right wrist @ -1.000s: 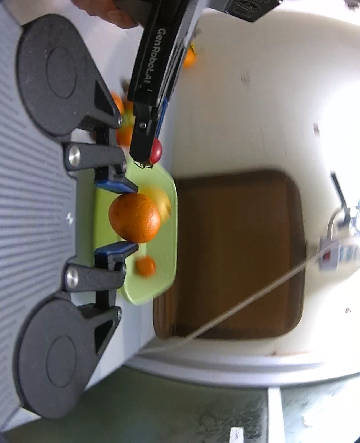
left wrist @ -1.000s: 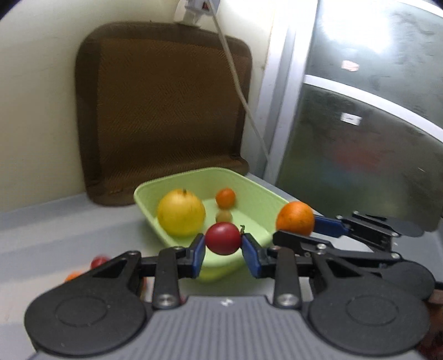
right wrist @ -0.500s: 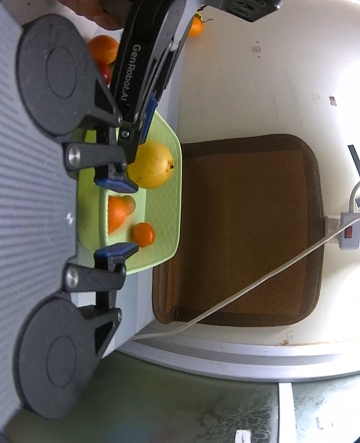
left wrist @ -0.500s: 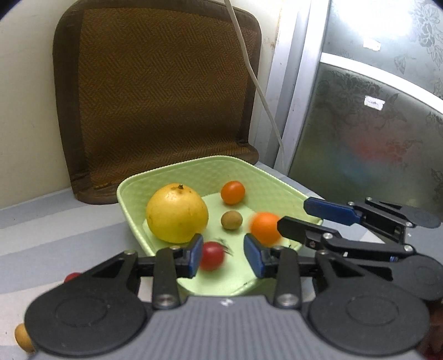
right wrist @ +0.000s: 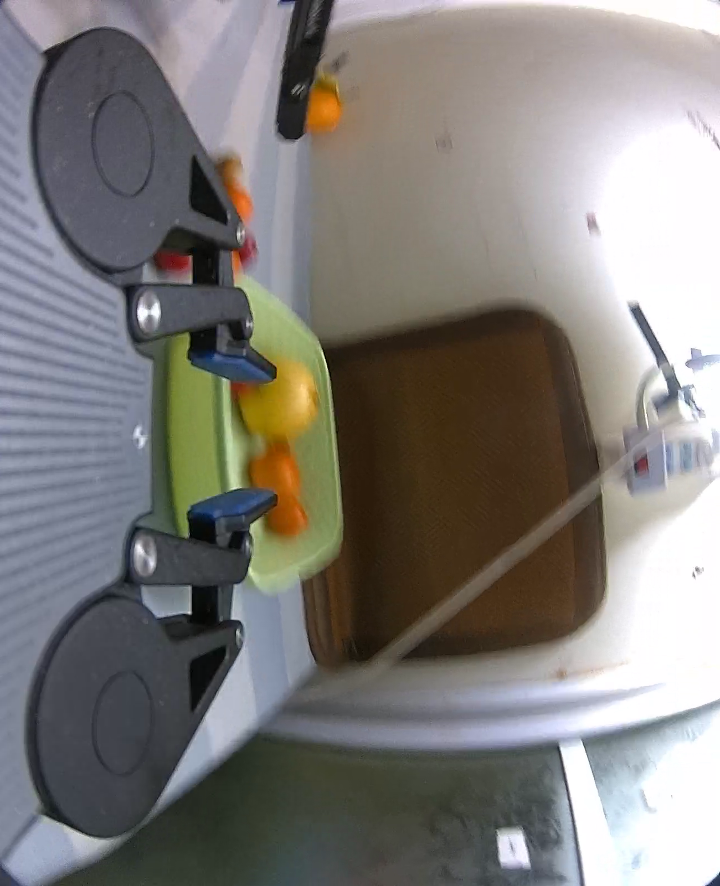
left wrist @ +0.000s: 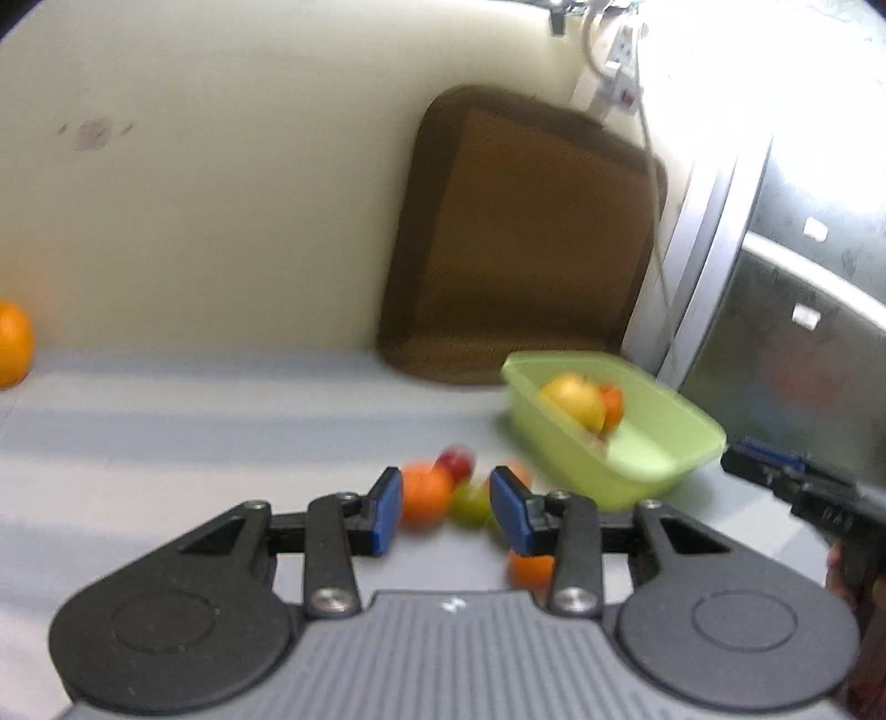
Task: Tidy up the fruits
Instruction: 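Grasp a mandarin with the left tool while the right tool grasps a red tomato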
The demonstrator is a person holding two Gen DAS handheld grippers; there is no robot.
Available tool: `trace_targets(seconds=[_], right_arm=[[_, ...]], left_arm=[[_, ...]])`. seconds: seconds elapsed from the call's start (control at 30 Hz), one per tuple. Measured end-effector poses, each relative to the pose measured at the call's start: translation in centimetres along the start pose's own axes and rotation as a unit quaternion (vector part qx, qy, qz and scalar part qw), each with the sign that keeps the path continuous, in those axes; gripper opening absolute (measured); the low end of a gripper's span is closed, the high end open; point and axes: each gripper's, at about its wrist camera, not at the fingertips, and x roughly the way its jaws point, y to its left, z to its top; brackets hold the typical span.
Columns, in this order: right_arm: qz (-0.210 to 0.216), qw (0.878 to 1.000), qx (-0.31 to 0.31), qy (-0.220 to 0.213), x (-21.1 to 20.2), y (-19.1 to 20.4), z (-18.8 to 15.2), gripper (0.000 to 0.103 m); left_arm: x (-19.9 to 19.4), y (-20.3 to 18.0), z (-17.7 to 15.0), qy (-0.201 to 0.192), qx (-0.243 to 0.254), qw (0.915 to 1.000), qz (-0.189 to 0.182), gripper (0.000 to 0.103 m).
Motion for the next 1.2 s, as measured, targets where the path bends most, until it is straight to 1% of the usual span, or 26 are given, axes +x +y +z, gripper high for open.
trace_targets(seconds=[0.07,0.1,0.13,0.2,0.27,0.37,0.43,0.47,0.5,0.53,0.67,0.7,0.8,0.93,0.97,1.0,1.03,1.1,1.2], right_arm=[[0.038,0.999,-0.006,0.028,0.6,1.5,-0.6,0.044],[0.049,0.998,-0.010,0.041,1.0,2.0,-0.7,0.044],[0.056,0.997,-0.017,0.058,1.8,2.7,-0.9,0.044],[0.054,0.995,-0.029,0.081,3.0,3.6,-1.1,0.044],[0.062,0.993,-0.017,0.095,4.0,3.8,-1.0,0.044],[0.069,0.992,0.018,0.104,5.0,3.0,-0.9,0.044],[0.070,0.991,0.033,0.106,5.3,2.7,-1.0,0.044],[0.071,0.991,0.040,0.108,5.3,2.4,-1.0,0.044],[0.073,0.990,0.043,0.109,5.3,2.6,-1.2,0.044],[0.074,0.990,0.046,0.110,5.4,2.6,-1.2,0.044],[0.083,0.988,0.051,0.118,6.1,3.2,-1.0,0.044],[0.083,0.988,0.049,0.120,6.2,3.5,-1.0,0.045],[0.088,0.988,0.028,0.126,7.2,4.8,-0.9,0.045],[0.067,0.988,-0.011,0.138,8.8,6.5,-1.2,0.045],[0.062,0.987,-0.017,0.149,9.3,6.8,-1.3,0.044],[0.061,0.987,-0.017,0.151,9.4,6.8,-1.3,0.042],[0.059,0.987,-0.017,0.147,9.3,6.9,-1.3,0.032],[0.053,0.988,-0.020,0.147,8.9,7.1,-1.4,0.032],[0.054,0.987,-0.029,0.147,6.5,7.7,-2.0,0.032]], left_arm=[[0.0,0.0,-1.6,0.018,-0.002,0.9998,-0.011,0.035],[0.3,-0.4,-2.1,0.028,0.001,0.9994,-0.018,0.039],[0.7,-0.9,-2.5,0.036,0.008,0.9991,-0.022,0.041],[1.9,-2.4,-3.2,0.046,0.031,0.9982,-0.023,0.047],[3.1,-3.7,-3.2,0.047,0.052,0.9971,-0.031,0.050],[4.9,-5.1,-3.2,0.048,0.073,0.9958,-0.026,0.050],[5.7,-5.5,-3.0,0.049,0.073,0.9958,-0.023,0.048],[6.1,-5.5,-2.9,0.051,0.072,0.9958,-0.024,0.046],[6.4,-5.4,-2.8,0.053,0.068,0.9960,-0.024,0.039],[6.6,-5.2,-2.9,0.054,0.062,0.9962,-0.029,0.039],[5.3,-4.6,-3.6,0.053,0.050,0.9965,-0.041,0.038],[4.5,-4.3,-4.0,0.054,0.047,0.9964,-0.046,0.038],[2.4,-3.5,-5.2,0.055,0.042,0.9965,-0.047,0.038],[-0.2,-3.1,-6.5,0.052,0.043,0.9967,-0.045,0.038],[-0.7,-3.2,-6.9,0.052,0.046,0.9966,-0.045,0.038],[-1.0,-3.3,-7.2,0.049,0.050,0.9966,-0.043,0.038],[-1.4,-3.6,-7.5,0.045,0.058,0.9965,-0.039,0.038],[-2.0,-3.8,-7.8,0.041,0.066,0.9964,-0.034,0.038],[-2.9,-3.8,-8.1,0.045,0.059,0.9959,-0.050,0.038]])
